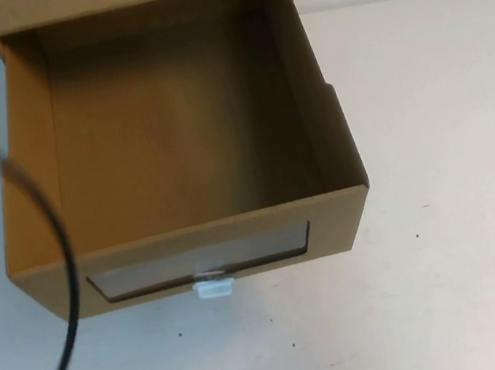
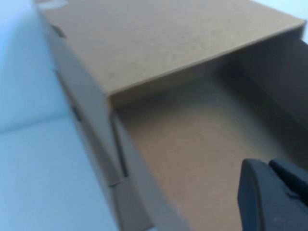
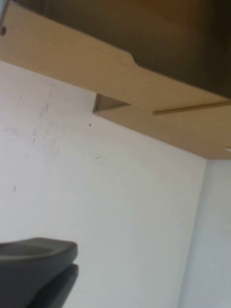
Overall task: Open the shoe box
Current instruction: 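Pull the top drawer of the cardboard box fully open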
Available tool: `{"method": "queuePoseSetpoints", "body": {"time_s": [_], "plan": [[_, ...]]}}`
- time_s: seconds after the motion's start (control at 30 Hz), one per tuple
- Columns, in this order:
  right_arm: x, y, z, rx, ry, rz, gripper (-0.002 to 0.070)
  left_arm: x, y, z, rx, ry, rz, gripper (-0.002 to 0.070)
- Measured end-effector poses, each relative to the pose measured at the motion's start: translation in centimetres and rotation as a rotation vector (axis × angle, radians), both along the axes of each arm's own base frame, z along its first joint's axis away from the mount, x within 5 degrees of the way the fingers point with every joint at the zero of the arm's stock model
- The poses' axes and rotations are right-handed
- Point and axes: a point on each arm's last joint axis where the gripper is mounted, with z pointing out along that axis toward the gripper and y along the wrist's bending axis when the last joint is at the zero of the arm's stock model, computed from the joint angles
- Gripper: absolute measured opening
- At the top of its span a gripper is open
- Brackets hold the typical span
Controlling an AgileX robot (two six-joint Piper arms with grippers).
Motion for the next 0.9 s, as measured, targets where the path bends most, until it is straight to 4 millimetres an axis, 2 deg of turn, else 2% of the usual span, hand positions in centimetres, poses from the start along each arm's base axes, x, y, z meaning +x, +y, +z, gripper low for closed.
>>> {"method": "queuePoseSetpoints", "body": {"time_s": [0.13,0.23,0.37,0.5,0.6,0.77,0.9], "plan": [[-3.6,-0.6,-1.8,0.053,-0.123,-0.015,-0.0013,-4.0,1.1,-4.4,-0.050,-0.128,0.059,-0.0005],[-5.7,-1.1,-3.4,0.102,-0.216,-0.051,-0.0013,-6.3,1.7,-7.9,-0.072,-0.174,0.080,-0.0005],[-7.5,-1.7,-6.5,0.126,-0.263,-0.087,-0.0013,-8.2,2.1,-12.6,-0.099,-0.211,0.101,-0.0005],[-8.3,-1.9,-9.4,0.128,-0.241,-0.101,-0.0014,-8.8,2.5,-16.1,-0.117,-0.247,0.128,-0.0005],[-8.3,-2.0,-10.4,0.132,-0.233,-0.114,-0.0014,-8.6,2.7,-18.0,-0.121,-0.255,0.154,-0.0005],[-8.1,-2.1,-10.5,0.170,-0.266,-0.144,-0.0013,-8.2,2.8,-20.7,-0.113,-0.203,0.172,-0.0005],[-8.0,-2.2,-10.2,0.183,-0.290,-0.157,-0.0013,-8.3,2.5,-21.5,-0.126,-0.128,0.153,-0.0005]]}}
